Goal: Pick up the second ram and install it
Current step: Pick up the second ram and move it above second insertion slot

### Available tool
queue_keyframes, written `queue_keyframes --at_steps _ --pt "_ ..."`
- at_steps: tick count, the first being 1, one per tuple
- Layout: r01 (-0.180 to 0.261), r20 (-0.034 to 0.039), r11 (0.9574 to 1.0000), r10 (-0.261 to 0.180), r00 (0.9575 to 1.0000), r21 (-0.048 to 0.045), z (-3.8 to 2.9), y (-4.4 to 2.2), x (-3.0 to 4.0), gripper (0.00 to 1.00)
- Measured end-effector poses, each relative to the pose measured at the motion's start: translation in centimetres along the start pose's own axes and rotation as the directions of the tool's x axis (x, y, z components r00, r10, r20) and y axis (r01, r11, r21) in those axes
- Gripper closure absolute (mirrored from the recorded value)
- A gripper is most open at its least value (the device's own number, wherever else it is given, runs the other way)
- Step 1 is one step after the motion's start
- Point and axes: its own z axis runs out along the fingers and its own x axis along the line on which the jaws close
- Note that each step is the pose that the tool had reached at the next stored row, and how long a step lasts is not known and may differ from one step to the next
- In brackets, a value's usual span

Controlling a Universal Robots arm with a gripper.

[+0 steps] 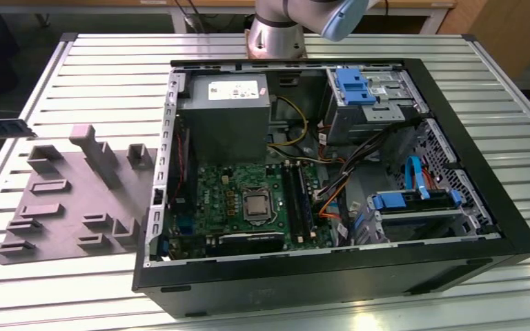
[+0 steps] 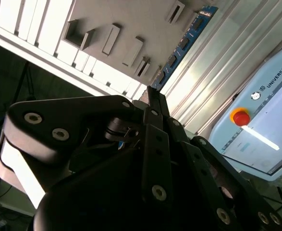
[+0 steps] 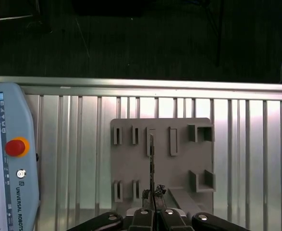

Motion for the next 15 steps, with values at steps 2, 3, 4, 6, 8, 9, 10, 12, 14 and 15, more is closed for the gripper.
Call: queue_keyframes --at_steps 2,3,4,6,8,9,10,12,14,15 --pt "0.000 0.0001 1.0000 0.000 1.0000 0.0001 -0.14 0.01 -0.02 0.89" --pt "0.000 0.0001 1.0000 0.000 1.0000 0.0001 -0.21 0.01 -0.02 0.89" --pt "0.000 0.0001 1.0000 0.000 1.0000 0.0001 -0.28 0.01 -0.03 0.89" --pt "0.000 0.0002 1.0000 0.000 1.0000 0.0002 -0.43 0.01 -0.05 0.89" --pt "0.000 0.0003 1.0000 0.000 1.0000 0.0002 -0.58 0.02 -0.07 0.89" --pt "0.000 0.0004 1.0000 0.000 1.0000 0.0003 -0.65 0.02 -0.08 0.89" --pt "0.000 0.0003 1.0000 0.000 1.0000 0.0003 -0.73 0.02 -0.09 0.89" --pt "0.000 0.0004 1.0000 0.000 1.0000 0.0002 -0.88 0.02 -0.11 0.89" --pt "0.000 0.0004 1.0000 0.000 1.0000 0.0003 -1.03 0.03 -0.14 0.89" --pt "0.000 0.0004 1.0000 0.000 1.0000 0.0004 -1.10 0.03 -0.14 0.89"
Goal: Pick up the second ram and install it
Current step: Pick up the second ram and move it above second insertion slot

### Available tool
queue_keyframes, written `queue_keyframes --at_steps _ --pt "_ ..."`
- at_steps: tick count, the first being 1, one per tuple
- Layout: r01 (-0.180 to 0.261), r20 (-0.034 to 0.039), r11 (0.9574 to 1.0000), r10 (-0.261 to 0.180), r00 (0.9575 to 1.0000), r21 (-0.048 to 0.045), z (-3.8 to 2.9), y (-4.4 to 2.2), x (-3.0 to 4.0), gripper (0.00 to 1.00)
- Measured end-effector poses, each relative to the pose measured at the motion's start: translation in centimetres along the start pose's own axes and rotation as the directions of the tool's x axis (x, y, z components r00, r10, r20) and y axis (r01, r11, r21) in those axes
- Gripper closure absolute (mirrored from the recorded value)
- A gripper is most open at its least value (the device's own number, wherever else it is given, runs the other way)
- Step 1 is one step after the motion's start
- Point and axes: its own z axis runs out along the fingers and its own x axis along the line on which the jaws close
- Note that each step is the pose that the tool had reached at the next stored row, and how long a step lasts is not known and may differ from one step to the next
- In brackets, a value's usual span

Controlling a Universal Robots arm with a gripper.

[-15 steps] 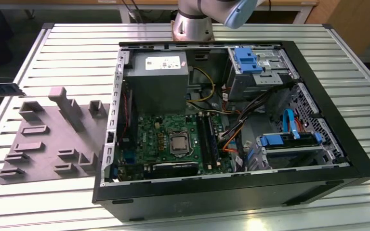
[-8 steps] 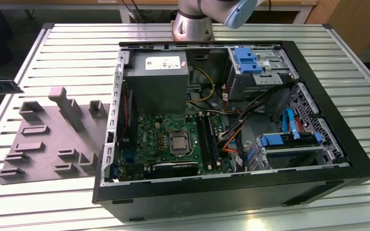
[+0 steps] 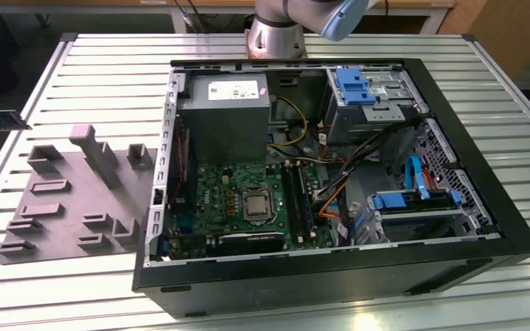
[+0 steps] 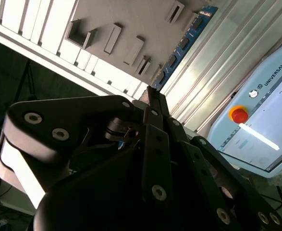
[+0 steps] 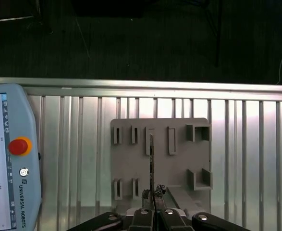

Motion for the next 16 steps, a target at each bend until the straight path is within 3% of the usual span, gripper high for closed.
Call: queue_keyframes --at_steps 16 --pt "0.000 0.0007 1.0000 0.000 1.0000 0.0005 -0.88 0.03 -0.13 0.89"
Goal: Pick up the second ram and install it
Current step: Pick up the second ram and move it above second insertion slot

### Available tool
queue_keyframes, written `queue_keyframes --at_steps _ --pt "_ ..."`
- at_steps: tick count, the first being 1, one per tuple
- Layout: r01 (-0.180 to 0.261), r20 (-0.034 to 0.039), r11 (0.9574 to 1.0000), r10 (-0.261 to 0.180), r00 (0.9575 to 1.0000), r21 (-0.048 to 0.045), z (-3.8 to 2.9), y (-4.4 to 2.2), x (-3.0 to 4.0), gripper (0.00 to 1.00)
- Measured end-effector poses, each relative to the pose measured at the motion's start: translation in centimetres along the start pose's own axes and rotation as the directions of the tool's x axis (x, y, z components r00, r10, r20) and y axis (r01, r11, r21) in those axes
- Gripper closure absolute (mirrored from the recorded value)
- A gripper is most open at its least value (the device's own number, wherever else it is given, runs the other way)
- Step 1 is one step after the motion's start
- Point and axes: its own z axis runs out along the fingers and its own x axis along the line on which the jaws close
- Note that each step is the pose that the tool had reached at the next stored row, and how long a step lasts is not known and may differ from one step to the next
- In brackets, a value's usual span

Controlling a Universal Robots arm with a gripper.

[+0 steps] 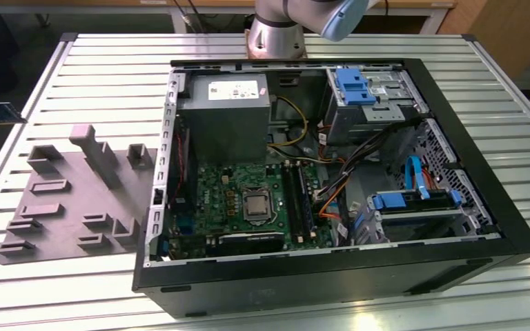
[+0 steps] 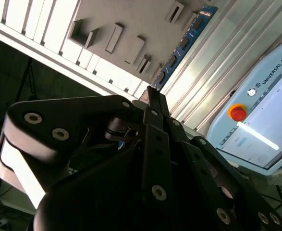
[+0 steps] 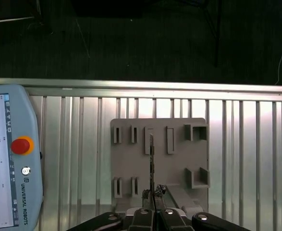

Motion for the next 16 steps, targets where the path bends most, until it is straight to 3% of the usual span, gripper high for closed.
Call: queue_keyframes --at_steps 8,16 --pt "0.000 -0.0001 1.0000 0.000 1.0000 -0.0002 -0.03 -0.08 -0.01 0.89" --pt "0.000 0.0000 1.0000 0.000 1.0000 0.0000 -0.05 -1.12 0.00 0.89"
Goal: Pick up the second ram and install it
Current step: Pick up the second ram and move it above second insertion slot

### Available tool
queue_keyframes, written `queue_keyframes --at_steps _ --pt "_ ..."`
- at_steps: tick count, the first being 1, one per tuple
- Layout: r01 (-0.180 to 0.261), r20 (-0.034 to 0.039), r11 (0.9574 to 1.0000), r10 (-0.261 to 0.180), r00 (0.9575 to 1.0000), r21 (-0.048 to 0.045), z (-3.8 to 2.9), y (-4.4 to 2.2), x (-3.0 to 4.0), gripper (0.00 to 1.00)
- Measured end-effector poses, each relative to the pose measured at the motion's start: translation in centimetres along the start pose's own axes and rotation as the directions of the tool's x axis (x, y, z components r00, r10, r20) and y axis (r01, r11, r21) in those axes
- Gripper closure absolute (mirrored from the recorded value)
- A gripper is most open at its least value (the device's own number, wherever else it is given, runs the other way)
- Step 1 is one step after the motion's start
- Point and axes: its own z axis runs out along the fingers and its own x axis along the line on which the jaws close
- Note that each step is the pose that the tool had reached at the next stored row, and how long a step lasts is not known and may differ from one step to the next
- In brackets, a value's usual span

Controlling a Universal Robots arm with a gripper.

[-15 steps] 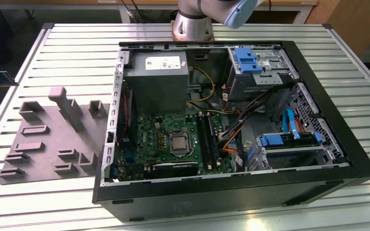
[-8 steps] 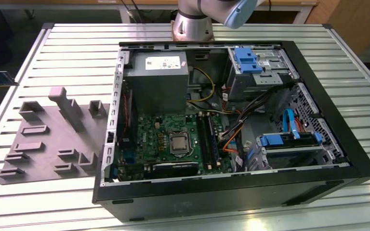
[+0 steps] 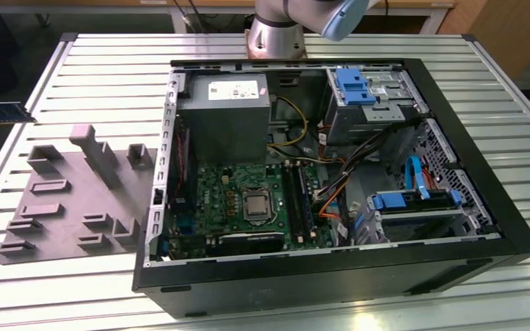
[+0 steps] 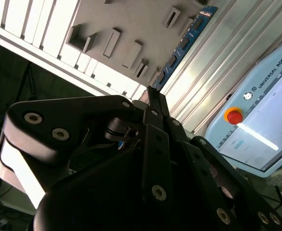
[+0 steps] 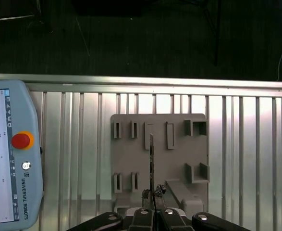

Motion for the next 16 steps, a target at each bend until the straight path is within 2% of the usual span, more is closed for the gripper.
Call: queue_keyframes --at_steps 16 --pt "0.000 0.0000 1.0000 0.000 1.0000 0.0001 -0.05 -2.22 0.00 0.89"
